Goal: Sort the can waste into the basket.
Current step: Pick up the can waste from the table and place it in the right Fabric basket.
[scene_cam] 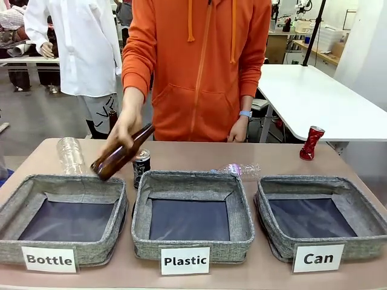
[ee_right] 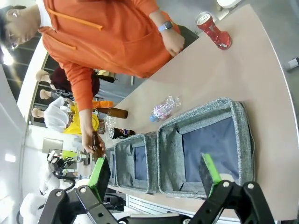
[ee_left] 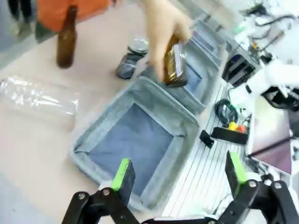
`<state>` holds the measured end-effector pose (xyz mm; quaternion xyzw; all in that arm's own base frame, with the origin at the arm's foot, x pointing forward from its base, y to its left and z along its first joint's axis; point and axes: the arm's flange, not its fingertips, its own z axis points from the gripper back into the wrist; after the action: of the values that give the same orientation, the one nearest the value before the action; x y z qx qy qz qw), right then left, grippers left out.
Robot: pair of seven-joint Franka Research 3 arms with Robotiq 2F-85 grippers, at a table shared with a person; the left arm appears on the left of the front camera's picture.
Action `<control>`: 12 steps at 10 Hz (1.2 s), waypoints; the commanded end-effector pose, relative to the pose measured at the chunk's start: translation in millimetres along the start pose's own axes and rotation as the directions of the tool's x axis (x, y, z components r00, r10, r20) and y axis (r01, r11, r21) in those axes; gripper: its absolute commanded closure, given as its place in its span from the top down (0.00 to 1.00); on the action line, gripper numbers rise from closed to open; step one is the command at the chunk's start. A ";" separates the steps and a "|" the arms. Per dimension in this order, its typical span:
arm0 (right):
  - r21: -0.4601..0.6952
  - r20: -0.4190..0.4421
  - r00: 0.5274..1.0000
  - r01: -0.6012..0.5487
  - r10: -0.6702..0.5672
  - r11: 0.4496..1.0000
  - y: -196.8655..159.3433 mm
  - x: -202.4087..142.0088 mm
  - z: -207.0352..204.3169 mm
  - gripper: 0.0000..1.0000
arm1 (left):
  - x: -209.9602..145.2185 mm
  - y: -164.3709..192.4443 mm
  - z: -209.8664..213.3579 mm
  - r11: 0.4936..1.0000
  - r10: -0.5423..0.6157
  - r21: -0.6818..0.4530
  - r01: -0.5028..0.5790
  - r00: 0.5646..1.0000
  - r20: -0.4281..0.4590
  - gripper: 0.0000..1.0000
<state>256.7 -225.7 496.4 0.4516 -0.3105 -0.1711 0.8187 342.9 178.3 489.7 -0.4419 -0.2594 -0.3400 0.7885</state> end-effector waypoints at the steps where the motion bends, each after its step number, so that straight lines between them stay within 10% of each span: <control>1: 0.021 0.014 1.000 -0.026 0.025 0.999 -0.6 2.0 0.1 1.00 | -46.3 13.4 30.0 0.985 -0.154 -0.049 0.163 0.975 0.163 1.00; 3: 0.021 0.014 1.000 -0.026 0.025 0.999 -0.6 2.0 0.1 1.00 | -83.3 22.8 65.6 0.959 -0.218 -0.132 0.252 0.949 0.227 1.00; 7: 0.021 0.014 1.000 -0.026 0.025 0.999 -0.6 2.0 0.1 1.00 | -50.6 46.0 44.3 0.971 0.237 -0.112 -0.211 0.915 0.326 1.00; 12: 0.021 0.014 1.000 -0.026 0.025 0.999 -0.6 2.0 0.1 1.00 | 14.3 37.6 -21.3 0.999 0.015 -0.047 -0.013 0.999 0.038 1.00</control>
<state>256.7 -225.6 496.4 0.4510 -0.3098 -0.1708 0.8194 384.6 185.6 480.8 -0.4920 -0.2702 -0.2797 0.7789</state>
